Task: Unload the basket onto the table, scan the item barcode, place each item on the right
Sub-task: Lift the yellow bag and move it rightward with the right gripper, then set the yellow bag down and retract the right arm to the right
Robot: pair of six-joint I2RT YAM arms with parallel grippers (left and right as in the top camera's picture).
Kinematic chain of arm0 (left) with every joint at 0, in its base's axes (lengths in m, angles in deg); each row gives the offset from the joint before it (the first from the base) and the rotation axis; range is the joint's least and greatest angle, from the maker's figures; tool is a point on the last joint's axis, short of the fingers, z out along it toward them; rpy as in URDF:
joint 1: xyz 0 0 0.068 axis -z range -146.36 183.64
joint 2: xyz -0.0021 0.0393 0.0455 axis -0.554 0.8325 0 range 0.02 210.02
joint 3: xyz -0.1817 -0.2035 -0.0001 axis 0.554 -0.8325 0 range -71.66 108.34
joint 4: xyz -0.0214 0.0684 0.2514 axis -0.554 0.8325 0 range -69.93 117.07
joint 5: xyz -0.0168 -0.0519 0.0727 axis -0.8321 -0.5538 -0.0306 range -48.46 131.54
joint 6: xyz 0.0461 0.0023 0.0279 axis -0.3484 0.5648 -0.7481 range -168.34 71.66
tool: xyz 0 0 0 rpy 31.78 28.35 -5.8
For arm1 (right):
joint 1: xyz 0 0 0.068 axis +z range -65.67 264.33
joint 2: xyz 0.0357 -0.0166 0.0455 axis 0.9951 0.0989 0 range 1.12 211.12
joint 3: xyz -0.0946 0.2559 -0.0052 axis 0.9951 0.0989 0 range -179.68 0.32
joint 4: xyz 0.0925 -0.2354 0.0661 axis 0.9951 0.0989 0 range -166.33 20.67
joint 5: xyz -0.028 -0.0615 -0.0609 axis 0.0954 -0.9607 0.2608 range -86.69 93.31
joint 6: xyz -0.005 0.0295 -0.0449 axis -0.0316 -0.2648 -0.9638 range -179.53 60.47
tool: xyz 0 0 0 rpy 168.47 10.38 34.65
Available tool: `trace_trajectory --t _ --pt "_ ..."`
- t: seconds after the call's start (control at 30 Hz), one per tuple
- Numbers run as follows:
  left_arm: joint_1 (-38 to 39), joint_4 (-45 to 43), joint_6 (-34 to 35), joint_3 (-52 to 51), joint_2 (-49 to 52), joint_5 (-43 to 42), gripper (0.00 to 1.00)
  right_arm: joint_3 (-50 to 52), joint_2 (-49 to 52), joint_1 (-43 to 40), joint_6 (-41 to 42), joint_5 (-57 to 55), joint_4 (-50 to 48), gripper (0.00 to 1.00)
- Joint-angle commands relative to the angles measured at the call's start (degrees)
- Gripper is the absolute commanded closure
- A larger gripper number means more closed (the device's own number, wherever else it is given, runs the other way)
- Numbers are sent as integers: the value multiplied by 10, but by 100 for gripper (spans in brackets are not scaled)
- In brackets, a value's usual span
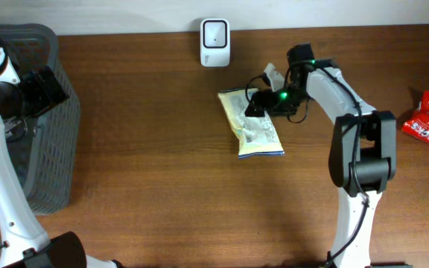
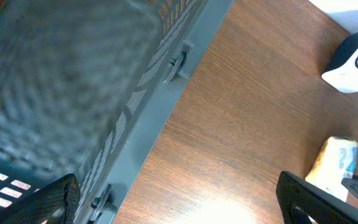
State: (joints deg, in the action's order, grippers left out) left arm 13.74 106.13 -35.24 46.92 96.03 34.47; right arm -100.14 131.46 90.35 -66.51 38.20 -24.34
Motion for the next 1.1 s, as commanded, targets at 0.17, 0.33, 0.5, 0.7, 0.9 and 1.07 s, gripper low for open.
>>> trace_trajectory --t 0.17,0.33,0.5,0.7,0.9,1.07 --pt "-3 -1 5 -2 -2 -6 1 38 46 14 65 -33 -79 96" --pt "-3 -1 5 -2 -2 -6 1 36 -76 0 150 -225 -53 96" --pt "-3 -1 6 -2 -2 -6 1 36 -196 57 161 -542 12 96" --pt "-3 -1 6 -2 -2 -6 1 104 -165 147 199 -572 -33 96" --pt "-3 -1 5 -2 -2 -6 1 150 -156 259 275 -780 -47 96" --pt "-3 -1 6 -2 -2 -6 1 92 -160 253 275 -639 0 96"
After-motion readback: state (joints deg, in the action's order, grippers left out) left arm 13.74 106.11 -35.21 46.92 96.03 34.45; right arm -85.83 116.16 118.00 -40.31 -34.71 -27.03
